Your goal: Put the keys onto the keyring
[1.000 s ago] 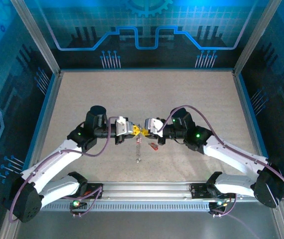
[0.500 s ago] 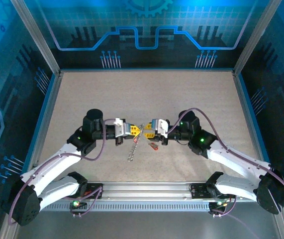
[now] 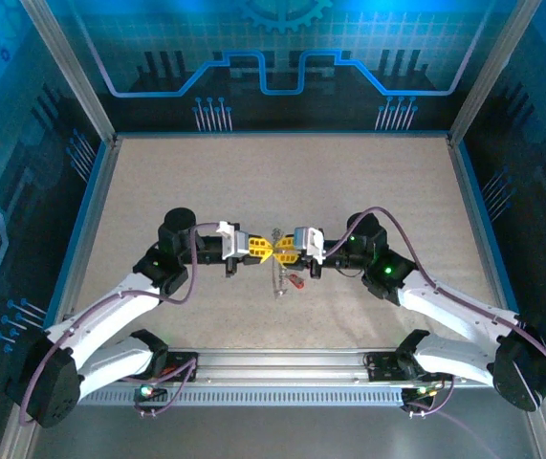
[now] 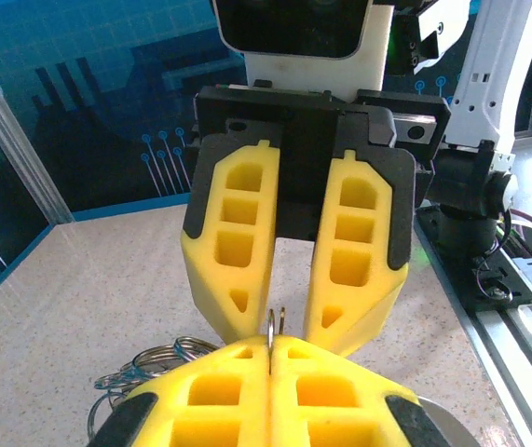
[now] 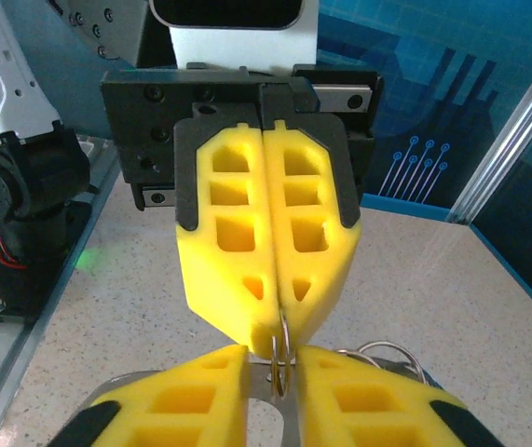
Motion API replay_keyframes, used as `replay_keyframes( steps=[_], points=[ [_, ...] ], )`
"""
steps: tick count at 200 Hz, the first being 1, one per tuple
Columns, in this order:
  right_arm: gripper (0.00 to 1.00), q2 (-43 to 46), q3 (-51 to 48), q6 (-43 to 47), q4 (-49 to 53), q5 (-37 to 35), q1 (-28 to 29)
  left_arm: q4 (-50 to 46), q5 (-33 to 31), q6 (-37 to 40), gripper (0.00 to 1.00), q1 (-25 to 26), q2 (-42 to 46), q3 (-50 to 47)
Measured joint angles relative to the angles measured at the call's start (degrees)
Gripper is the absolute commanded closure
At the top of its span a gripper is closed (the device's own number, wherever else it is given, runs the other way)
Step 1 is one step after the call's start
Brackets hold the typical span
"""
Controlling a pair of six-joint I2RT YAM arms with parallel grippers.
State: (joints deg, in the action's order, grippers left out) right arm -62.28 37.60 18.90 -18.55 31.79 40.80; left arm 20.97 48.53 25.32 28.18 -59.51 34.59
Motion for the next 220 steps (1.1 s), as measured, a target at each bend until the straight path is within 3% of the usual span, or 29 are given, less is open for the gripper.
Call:
replay_keyframes(
  steps=[32, 51, 65, 74, 123, 220],
  points=[
    [1.0, -0.5, 0.0, -1.0, -0.7, 0.0, -0.3, 0.3, 0.4, 0.0, 1.0, -0.3, -0.2, -0.1],
    [1.0, -0.6, 0.0, -1.0, -0.9, 0.0, -0.3, 0.2, 0.3, 0.1, 0.99, -0.4, -0.2, -0.2],
    [1.0, -0.6, -0.1, -0.9, -0.5, 0.0, -0.3, -0.8, 0.4, 0.8, 0.87, -0.4, -0.1, -0.1],
    [1.0, -0.6, 0.0, -0.5, 0.2, 0.0, -0.3, -2.5, 0.2, 2.4, 0.86, -0.4, 0.0, 0.1],
    [1.0, 0.0, 0.0, 3.0, 5.7, -2.0, -0.3, -15.0, -1.6, 10.3, 0.85, -0.3, -0.1, 3.2],
    [1.0, 0.1, 0.6, 5.4, 8.7, -4.7, 1.4, -19.5, -1.8, 12.4, 0.82, -0.2, -2.0, 4.0]
  ],
)
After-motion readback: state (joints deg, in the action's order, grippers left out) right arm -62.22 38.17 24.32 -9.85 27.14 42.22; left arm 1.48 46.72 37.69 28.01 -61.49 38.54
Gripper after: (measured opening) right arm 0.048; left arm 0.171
